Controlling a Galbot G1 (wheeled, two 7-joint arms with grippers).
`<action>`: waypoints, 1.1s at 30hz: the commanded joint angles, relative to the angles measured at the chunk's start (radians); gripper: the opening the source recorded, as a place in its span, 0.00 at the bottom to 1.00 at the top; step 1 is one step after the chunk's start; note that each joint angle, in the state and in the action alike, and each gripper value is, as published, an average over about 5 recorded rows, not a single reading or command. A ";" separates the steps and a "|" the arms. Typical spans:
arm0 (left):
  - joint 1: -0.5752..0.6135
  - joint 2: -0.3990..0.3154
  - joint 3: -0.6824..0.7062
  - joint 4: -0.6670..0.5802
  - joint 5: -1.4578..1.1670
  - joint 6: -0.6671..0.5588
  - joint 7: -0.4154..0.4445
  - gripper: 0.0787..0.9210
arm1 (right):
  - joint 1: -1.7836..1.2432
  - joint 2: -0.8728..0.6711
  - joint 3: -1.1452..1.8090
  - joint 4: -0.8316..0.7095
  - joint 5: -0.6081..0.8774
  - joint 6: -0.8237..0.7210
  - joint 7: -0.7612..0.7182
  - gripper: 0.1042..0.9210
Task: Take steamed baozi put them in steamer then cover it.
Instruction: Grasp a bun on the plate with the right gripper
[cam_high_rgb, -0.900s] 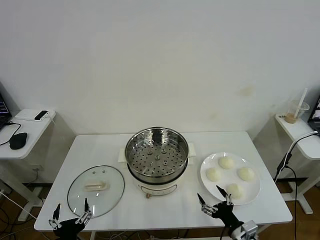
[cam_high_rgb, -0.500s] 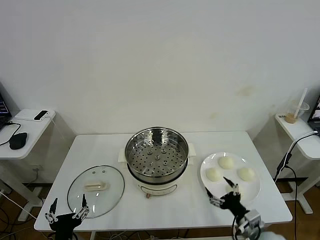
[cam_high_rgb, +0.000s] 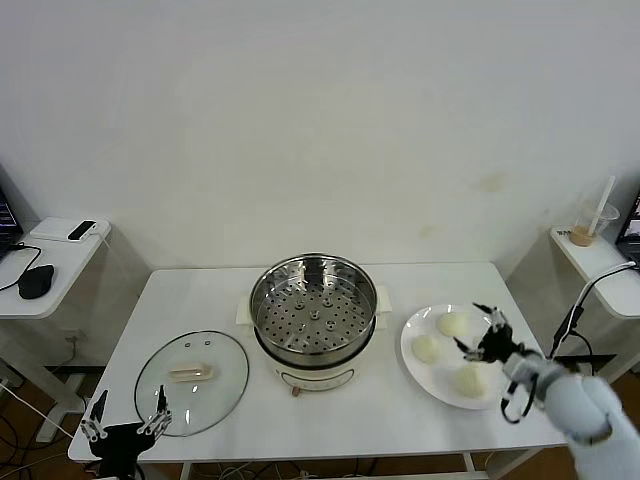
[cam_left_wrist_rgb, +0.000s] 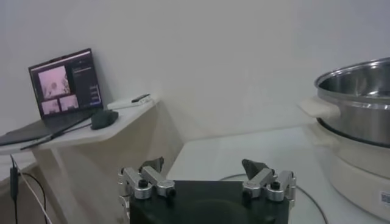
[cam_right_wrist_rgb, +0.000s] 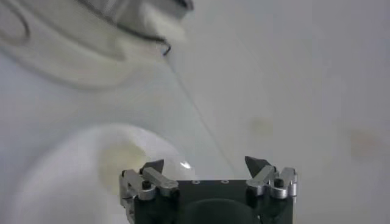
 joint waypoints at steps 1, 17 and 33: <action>0.000 0.004 -0.019 -0.017 0.012 0.021 0.014 0.88 | 0.311 -0.146 -0.148 -0.161 -0.126 0.025 -0.236 0.88; -0.018 0.005 -0.043 -0.020 0.001 0.019 0.007 0.88 | 0.809 -0.027 -0.763 -0.532 -0.067 0.078 -0.503 0.88; -0.026 0.019 -0.064 0.000 0.004 0.020 0.009 0.88 | 0.819 0.204 -0.789 -0.760 -0.104 0.028 -0.426 0.88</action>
